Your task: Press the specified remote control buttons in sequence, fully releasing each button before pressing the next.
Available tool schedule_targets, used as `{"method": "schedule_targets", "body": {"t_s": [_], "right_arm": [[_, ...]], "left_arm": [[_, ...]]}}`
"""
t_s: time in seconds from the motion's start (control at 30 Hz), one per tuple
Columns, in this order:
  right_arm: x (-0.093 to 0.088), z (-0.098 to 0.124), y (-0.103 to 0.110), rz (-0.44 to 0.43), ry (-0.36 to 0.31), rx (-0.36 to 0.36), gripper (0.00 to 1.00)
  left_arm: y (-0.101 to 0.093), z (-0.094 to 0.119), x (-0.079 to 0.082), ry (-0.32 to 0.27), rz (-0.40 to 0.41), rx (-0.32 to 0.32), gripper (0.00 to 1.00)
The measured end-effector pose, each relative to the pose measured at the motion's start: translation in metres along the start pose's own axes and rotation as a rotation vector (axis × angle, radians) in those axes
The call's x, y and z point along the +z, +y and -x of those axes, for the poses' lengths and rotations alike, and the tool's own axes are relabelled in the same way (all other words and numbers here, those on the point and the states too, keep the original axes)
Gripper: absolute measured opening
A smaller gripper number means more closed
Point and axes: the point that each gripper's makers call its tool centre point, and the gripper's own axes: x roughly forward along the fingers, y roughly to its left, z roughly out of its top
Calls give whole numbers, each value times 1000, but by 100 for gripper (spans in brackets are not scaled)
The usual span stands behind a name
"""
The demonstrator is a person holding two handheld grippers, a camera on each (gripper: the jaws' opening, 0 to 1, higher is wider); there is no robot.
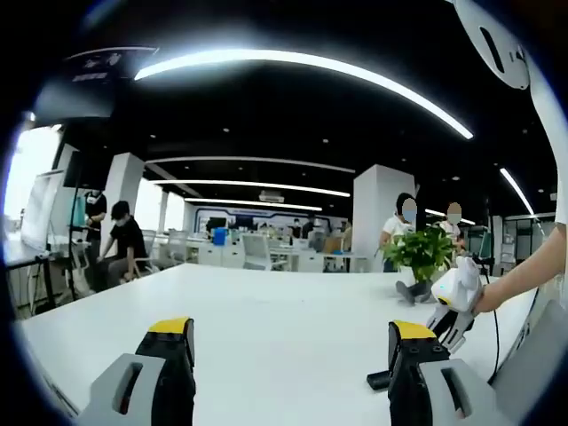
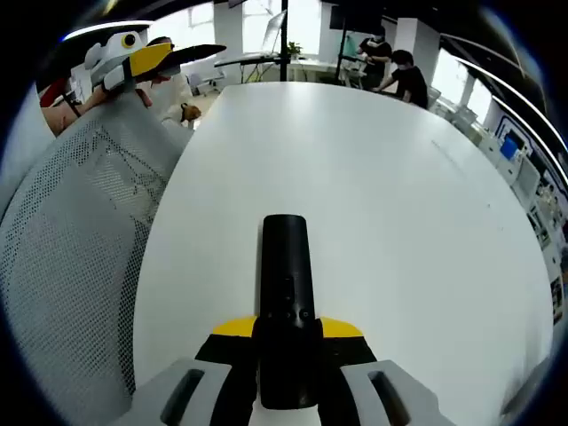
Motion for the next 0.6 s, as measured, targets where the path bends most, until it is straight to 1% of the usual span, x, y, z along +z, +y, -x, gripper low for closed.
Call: {"method": "schedule_targets", "body": {"t_s": [0.2,0.3,0.6], "right_arm": [[3,-1,-23,-26,-15,-8,21],[4,-3,-31,-24,-19,-11,21],[7,-5,-56,-32,-5,-12,21]], "left_arm": [[-4,-1,2,3,-3,2,92],[-5,-1,0,15,-9,3,91],[-3,0,-3,30,-10,2,91]]}}
